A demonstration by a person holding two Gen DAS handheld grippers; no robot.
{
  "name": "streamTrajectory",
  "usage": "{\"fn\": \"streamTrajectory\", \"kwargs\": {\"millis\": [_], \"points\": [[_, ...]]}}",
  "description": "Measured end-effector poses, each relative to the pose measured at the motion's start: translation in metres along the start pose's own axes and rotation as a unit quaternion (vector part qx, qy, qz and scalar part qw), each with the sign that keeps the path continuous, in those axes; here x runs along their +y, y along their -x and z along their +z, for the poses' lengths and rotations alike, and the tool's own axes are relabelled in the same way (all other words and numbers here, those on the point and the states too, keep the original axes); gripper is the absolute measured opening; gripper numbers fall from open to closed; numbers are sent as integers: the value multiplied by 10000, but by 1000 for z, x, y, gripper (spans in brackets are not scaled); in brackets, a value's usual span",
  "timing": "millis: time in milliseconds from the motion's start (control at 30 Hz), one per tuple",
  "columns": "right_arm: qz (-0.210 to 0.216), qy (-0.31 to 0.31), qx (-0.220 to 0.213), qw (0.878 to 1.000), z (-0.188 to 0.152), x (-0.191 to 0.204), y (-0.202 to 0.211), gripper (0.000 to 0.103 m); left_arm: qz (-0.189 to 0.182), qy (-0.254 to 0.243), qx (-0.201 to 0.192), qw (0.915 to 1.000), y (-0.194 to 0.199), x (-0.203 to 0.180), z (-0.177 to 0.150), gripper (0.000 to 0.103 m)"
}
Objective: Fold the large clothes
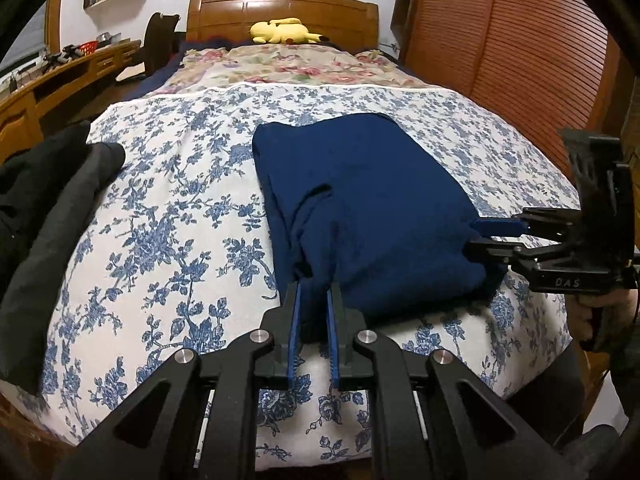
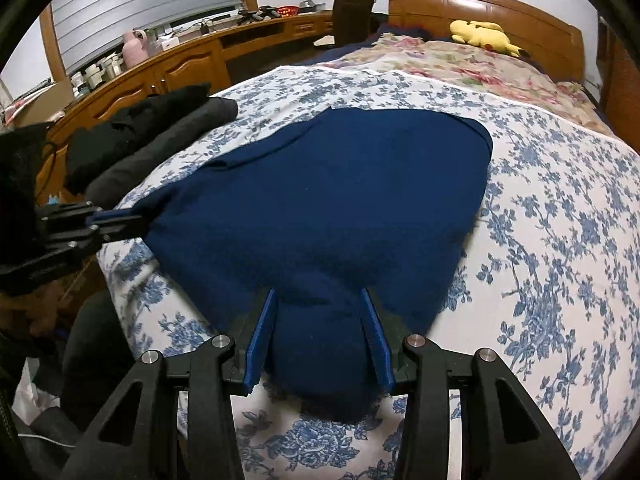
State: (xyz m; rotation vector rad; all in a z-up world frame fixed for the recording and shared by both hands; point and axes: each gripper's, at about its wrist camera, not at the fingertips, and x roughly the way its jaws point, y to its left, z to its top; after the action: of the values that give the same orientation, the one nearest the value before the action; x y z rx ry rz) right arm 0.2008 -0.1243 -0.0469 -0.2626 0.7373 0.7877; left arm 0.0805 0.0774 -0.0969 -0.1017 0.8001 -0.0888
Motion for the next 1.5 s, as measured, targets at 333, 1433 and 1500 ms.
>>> {"fn": "streamTrajectory", "kwargs": {"millis": [333,1433,1500], "points": [[-65,293,89,9995,23,-3,17,45,24,137,-9,9999,15,2,2,31],[-1084,-130,729,9913,146,-136,-140,72,-197,618,411,9970,-12,22,-16,64],[-1042,-235,789,9912,147,-142,-148,76,-204,648,438,9967,-15,22,-17,64]]}}
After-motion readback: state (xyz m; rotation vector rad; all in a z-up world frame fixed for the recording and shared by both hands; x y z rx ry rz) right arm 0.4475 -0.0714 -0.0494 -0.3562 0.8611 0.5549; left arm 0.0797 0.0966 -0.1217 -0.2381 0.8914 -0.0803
